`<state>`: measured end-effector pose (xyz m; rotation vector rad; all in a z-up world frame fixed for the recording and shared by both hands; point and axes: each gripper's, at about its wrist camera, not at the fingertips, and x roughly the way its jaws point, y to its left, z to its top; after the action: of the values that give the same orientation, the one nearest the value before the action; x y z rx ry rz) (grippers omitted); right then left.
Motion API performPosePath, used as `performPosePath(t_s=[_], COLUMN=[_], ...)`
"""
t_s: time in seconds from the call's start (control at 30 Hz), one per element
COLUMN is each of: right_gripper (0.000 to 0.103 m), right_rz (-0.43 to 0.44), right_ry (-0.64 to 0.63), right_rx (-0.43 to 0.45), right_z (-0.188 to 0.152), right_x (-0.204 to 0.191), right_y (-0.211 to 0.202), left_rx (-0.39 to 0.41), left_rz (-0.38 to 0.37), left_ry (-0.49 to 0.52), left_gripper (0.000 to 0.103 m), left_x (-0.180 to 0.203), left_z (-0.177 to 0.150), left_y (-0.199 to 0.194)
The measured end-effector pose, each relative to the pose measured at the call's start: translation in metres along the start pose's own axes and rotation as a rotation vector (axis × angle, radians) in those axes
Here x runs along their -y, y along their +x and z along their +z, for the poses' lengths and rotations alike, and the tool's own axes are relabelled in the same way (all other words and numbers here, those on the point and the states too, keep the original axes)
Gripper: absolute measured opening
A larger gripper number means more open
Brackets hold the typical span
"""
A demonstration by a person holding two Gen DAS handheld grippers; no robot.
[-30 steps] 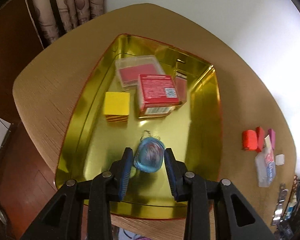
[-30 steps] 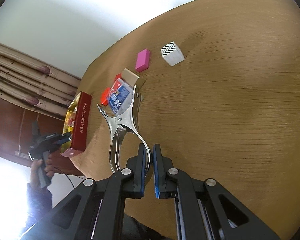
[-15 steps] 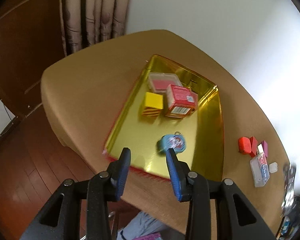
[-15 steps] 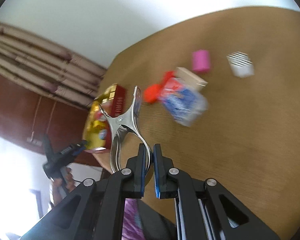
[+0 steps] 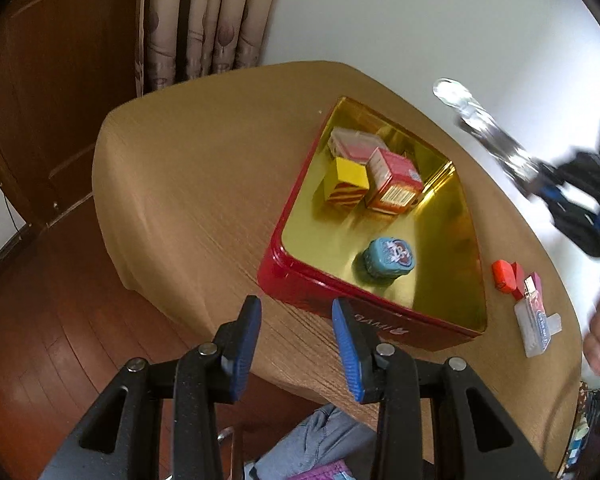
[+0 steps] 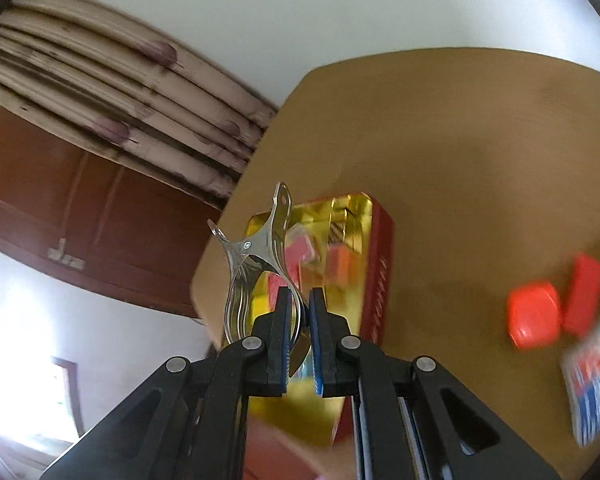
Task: Organize rigid objects
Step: 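Lower the silver clip into the tin and open the right tool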
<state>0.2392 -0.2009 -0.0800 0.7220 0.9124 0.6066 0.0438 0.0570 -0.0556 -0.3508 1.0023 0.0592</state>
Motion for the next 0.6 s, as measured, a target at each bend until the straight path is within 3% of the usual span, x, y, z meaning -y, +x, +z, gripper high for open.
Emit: performPosePath(t_s=[0.2, 0.47, 0.5, 0.6], right_gripper=[0.01, 0.014, 0.017, 0.04], right_rz=[-0.083, -0.133, -0.142, -0.145], right_ry=[-0.013, -0.062, -0.06, -0.072], right_rx=[-0.026, -0.043, -0.039, 0.002], right_z=[0.021, 0.017, 0.016, 0.015], right_x=[-0.009, -0.012, -0.012, -0.011], right_y=[0.059, 0.08, 0.08, 0.069], left_rx=[-0.015, -0.052, -0.053, -0.05], left_rz=[-0.035, -0.06, -0.059, -0.051], left_ry=[0.021, 0.02, 0.02, 0.026], left_gripper=[0.038, 0.038, 0.038, 0.037], left_x=[0.004, 0.005, 0.005, 0.007], left_z=[0.0, -0.001, -0.001, -0.002], left_y=[0.003, 0.011, 0.012, 0.012])
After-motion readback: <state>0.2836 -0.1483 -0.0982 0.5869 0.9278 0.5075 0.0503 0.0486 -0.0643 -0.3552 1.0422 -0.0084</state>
